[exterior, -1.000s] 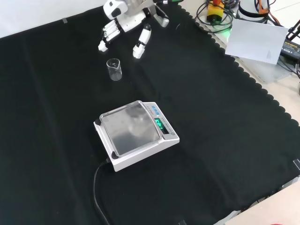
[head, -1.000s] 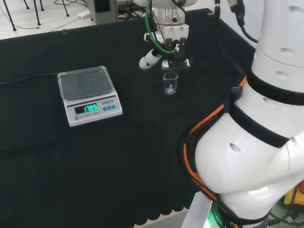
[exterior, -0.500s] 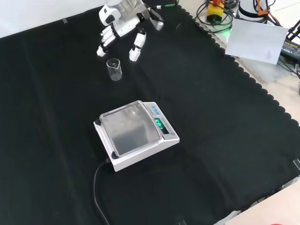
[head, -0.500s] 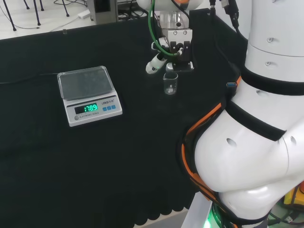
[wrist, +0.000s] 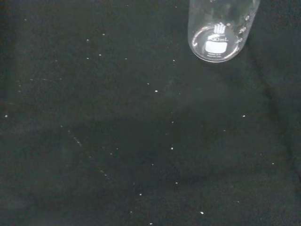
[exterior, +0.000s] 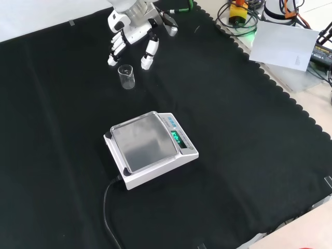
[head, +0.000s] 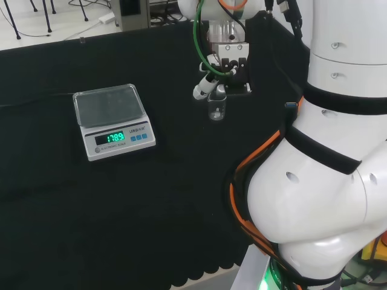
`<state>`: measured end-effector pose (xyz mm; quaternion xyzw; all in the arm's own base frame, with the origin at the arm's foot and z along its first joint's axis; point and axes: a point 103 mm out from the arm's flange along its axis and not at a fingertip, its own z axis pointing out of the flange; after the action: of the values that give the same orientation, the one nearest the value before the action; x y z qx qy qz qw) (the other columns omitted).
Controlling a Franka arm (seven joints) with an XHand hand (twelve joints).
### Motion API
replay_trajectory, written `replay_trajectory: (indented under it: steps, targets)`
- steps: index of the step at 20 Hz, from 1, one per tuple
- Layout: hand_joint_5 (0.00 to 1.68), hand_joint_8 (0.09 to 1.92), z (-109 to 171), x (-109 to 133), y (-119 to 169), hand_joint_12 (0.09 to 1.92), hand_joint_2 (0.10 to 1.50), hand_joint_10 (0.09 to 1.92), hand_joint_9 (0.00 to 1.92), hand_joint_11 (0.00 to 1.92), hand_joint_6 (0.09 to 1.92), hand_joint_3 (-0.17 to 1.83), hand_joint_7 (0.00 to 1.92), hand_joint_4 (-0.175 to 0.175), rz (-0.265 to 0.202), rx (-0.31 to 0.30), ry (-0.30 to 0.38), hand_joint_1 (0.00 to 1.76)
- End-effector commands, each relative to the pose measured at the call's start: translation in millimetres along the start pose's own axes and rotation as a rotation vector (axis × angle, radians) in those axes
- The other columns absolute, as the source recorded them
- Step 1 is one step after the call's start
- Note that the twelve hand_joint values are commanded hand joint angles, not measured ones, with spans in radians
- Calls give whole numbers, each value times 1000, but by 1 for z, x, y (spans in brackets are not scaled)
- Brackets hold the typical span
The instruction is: Pick up the beaker.
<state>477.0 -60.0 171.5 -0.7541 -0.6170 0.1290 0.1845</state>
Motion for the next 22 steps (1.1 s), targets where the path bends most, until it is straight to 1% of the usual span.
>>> replay_trajectory:
  steps: [1, 3, 6, 7, 9, 11, 15, 18, 22]
  targets:
    - [155, 655, 4, -11, 7, 1464, 978, 874, 142, 72, 87, -175, 16, -2, 43, 82, -60, 803]
    - [136, 593, 8, -13, 9, 1472, 955, 879, 85, 50, 87, -175, 3, 2, 49, 105, -66, 806]
    - [123, 526, 15, -14, 12, 1480, 944, 885, 44, 33, 87, -175, 0, 5, 55, 156, -82, 807]
    - [100, 470, 17, -15, 12, 1481, 939, 879, 26, 26, 87, -175, 0, 9, 54, 163, -86, 806]
    - [54, 364, 19, -17, 11, 1484, 924, 845, 6, 11, 87, -175, 0, 13, 51, 165, -80, 806]
    - [29, 312, 19, -19, 9, 1486, 912, 825, 1, 5, 87, -175, 0, 16, 43, 165, -58, 810]
    - [9, 275, 21, -24, 4, 1489, 884, 807, 0, 0, 87, -175, 0, 18, 42, 182, -51, 790]
    - [0, 213, 23, -27, 5, 1489, 857, 773, 0, 3, 87, -175, 0, 24, 48, 186, -65, 775]
    - [0, 187, 29, -30, 8, 1489, 842, 757, 0, 7, 87, -175, 0, 26, 52, 196, -52, 789]
